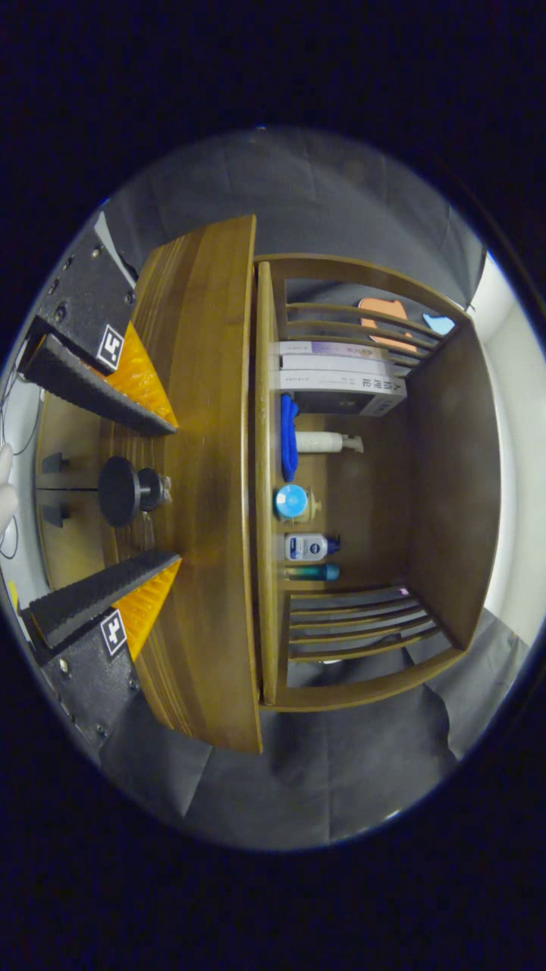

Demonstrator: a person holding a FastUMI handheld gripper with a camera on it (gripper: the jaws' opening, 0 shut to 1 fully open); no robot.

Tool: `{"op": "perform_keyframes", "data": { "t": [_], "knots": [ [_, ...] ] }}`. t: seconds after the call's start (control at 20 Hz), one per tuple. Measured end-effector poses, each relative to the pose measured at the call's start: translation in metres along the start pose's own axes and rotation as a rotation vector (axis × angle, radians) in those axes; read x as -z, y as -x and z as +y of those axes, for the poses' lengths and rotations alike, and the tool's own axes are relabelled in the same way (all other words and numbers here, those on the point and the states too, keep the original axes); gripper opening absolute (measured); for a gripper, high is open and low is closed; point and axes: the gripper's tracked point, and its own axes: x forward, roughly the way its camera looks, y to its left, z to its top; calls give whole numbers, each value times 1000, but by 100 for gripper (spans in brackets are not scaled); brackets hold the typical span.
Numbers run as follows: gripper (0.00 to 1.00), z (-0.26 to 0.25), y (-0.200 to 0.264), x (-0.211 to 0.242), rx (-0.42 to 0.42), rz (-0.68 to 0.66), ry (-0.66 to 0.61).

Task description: Pull open the drawer, take out the items inside it, and place them on the countertop above the cabinet.

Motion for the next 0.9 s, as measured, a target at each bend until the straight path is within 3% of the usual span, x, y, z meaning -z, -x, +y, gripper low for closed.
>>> {"op": "perform_keyframes", "data": {
  "t": [0.6, 0.9],
  "knots": [
    [100, 2, -54, -9, 0, 47, 1],
    [99, -2, -54, -6, -9, 82, 19]
  ]
}}
